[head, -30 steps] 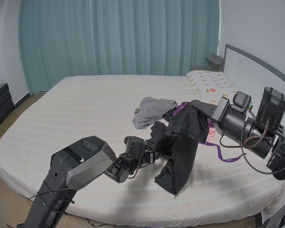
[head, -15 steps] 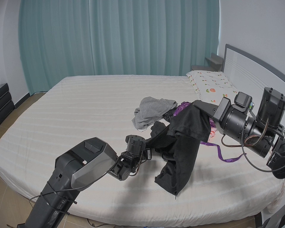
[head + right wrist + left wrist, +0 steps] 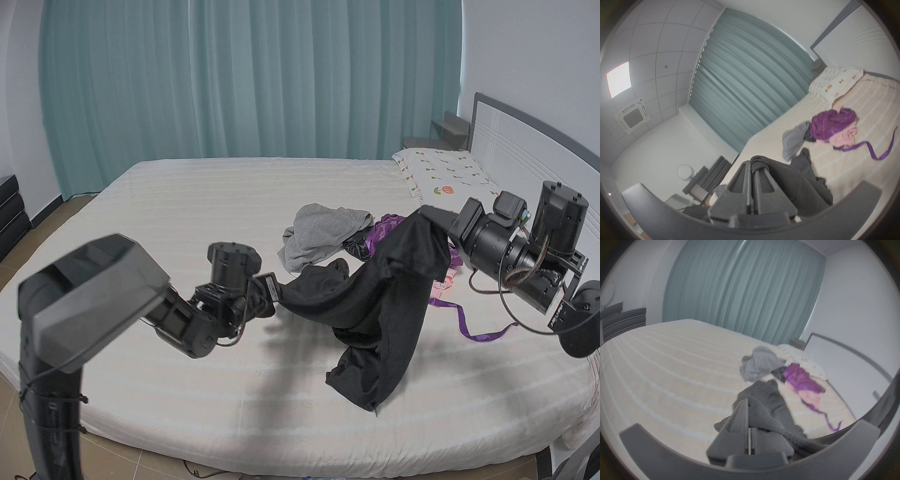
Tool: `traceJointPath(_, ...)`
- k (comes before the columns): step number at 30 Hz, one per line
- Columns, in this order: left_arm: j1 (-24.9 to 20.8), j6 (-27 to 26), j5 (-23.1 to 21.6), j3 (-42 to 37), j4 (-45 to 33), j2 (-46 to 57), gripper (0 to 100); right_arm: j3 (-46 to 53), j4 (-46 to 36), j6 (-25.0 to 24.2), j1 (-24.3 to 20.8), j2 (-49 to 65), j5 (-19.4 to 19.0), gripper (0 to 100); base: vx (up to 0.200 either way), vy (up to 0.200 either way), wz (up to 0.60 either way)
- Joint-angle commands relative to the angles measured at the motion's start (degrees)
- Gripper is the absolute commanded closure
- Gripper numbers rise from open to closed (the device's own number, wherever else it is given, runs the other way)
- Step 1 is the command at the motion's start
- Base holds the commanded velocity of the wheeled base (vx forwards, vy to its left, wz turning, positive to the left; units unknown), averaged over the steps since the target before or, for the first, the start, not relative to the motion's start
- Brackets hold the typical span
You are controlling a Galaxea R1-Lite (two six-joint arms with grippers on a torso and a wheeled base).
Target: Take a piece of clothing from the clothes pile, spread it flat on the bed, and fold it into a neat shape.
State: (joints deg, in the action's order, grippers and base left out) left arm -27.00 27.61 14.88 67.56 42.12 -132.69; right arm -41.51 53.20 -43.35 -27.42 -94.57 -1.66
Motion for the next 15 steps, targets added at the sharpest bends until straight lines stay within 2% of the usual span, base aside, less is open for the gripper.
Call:
traceJointPath(1,1.1,4.5,-0.7,-6.2,-4.2,22.3,100,-8.6,6.6,0.5,6.1,-6.0,4.1,100,0.000,0.000,0.00)
traceJointPath(3,1.3,9.0,-1.3,-6.4,-8.6,27.3,100,-8.1,9.6,0.2,6.9,-6.1,3.9,100,0.000,0.000,0.00)
traceJointPath(7,1.3,12.6,-1.0,-8.8,-12.8,28.1,100,-2.6,10.4,-0.2,6.8,-8.3,3.0,100,0.000,0.000,0.00)
traceJointPath(9,1.2,13.5,-0.5,-10.5,-12.6,27.7,100,-0.1,10.8,-0.2,6.6,-8.5,2.8,100,0.000,0.000,0.00)
traceJointPath(10,0.6,15.8,0.3,-13.9,-12.0,26.4,100,4.2,11.6,-0.3,6.3,-9.0,1.5,100,0.000,0.000,0.00)
traceJointPath(12,0.5,17.2,0.3,-15.5,-11.4,25.8,100,6.3,12.2,-0.3,6.3,-9.6,0.0,100,0.000,0.000,0.00)
traceJointPath(13,0.3,19.5,0.4,-17.3,-10.0,25.2,100,8.7,13.9,-0.4,6.3,-10.9,-2.0,100,0.000,0.000,0.00)
traceJointPath(15,0.5,21.7,0.1,-18.3,-8.7,24.9,100,9.7,16.2,-0.9,6.3,-12.7,-2.6,100,0.000,0.000,0.00)
